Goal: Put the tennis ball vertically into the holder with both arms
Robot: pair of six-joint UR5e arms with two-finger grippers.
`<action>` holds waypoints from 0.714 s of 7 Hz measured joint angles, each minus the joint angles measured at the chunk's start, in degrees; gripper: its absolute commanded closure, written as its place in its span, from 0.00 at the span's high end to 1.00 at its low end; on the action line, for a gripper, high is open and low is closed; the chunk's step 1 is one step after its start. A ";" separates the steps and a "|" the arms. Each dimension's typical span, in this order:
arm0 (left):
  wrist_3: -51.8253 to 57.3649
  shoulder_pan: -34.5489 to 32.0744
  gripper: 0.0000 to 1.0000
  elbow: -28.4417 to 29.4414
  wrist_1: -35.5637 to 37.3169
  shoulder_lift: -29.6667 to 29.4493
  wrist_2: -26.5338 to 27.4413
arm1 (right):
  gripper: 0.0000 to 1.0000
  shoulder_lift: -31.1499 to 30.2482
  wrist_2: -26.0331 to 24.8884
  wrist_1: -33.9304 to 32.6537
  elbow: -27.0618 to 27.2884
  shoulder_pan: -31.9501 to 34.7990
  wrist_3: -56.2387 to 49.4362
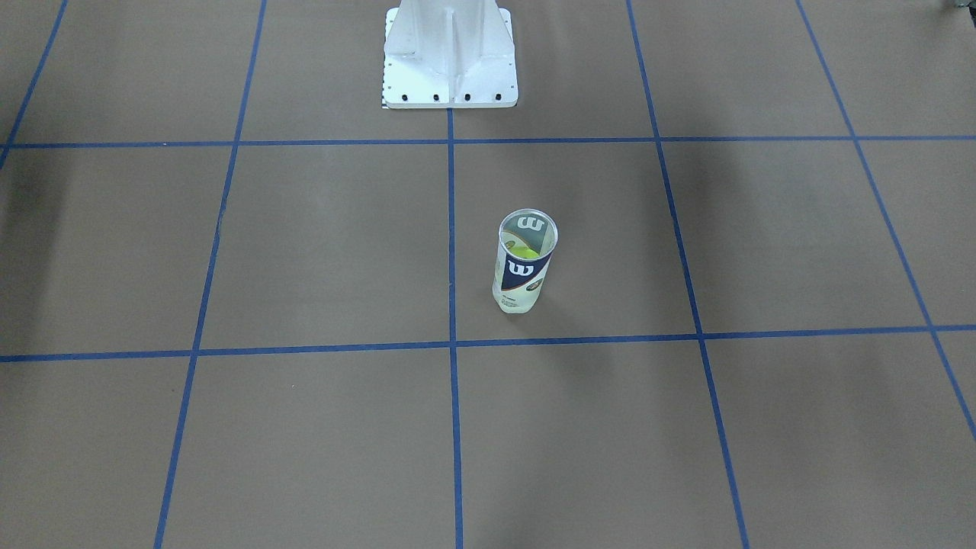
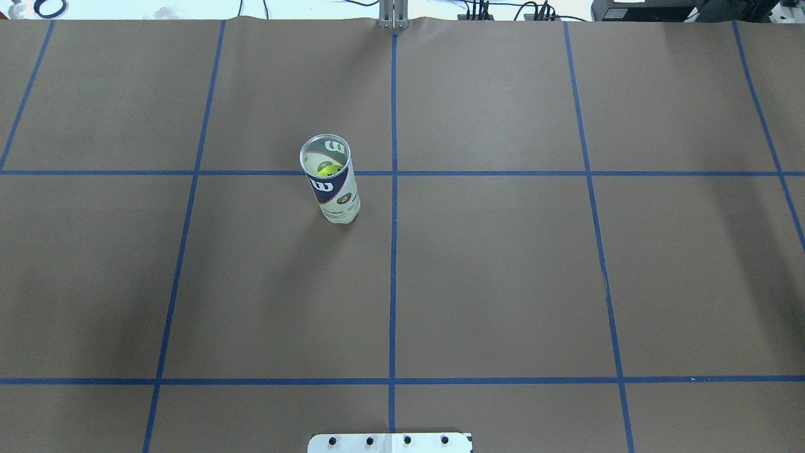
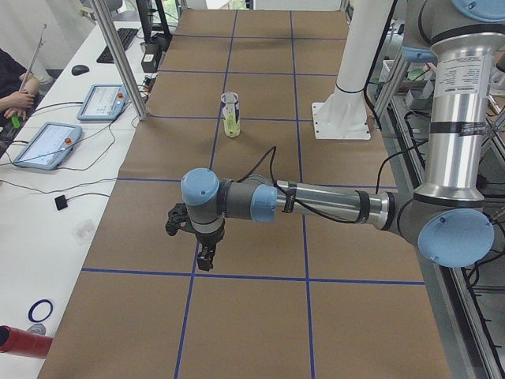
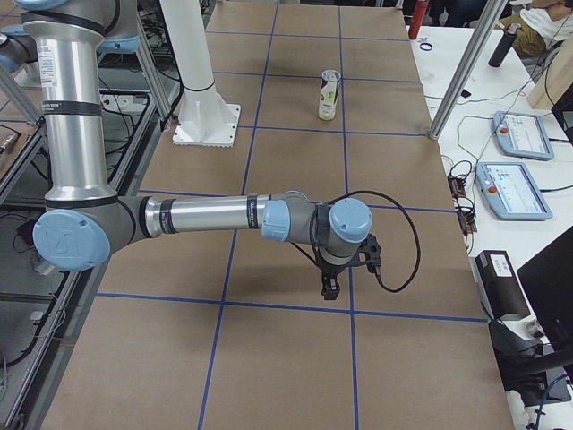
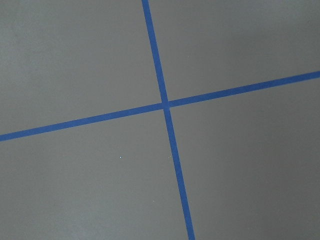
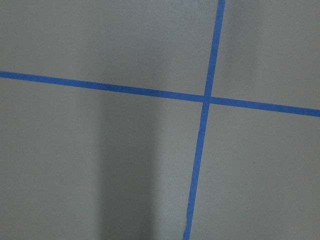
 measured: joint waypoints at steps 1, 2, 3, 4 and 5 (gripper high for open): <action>-0.14 -0.03 0.99 0.16 0.06 0.09 -0.06 | 1.00 -0.19 -0.03 0.13 0.17 -0.02 0.11; -0.22 -0.06 0.99 0.19 0.12 0.37 -0.12 | 1.00 -0.28 -0.07 0.23 0.29 -0.02 0.22; -0.24 -0.11 0.99 0.19 0.15 0.67 -0.15 | 1.00 -0.32 -0.09 0.36 0.36 -0.05 0.40; -0.14 -0.18 0.99 0.20 0.14 0.88 -0.16 | 1.00 -0.34 -0.08 0.42 0.38 -0.06 0.57; 0.06 -0.22 0.99 0.18 0.11 0.97 -0.16 | 1.00 -0.34 -0.07 0.45 0.41 -0.07 0.66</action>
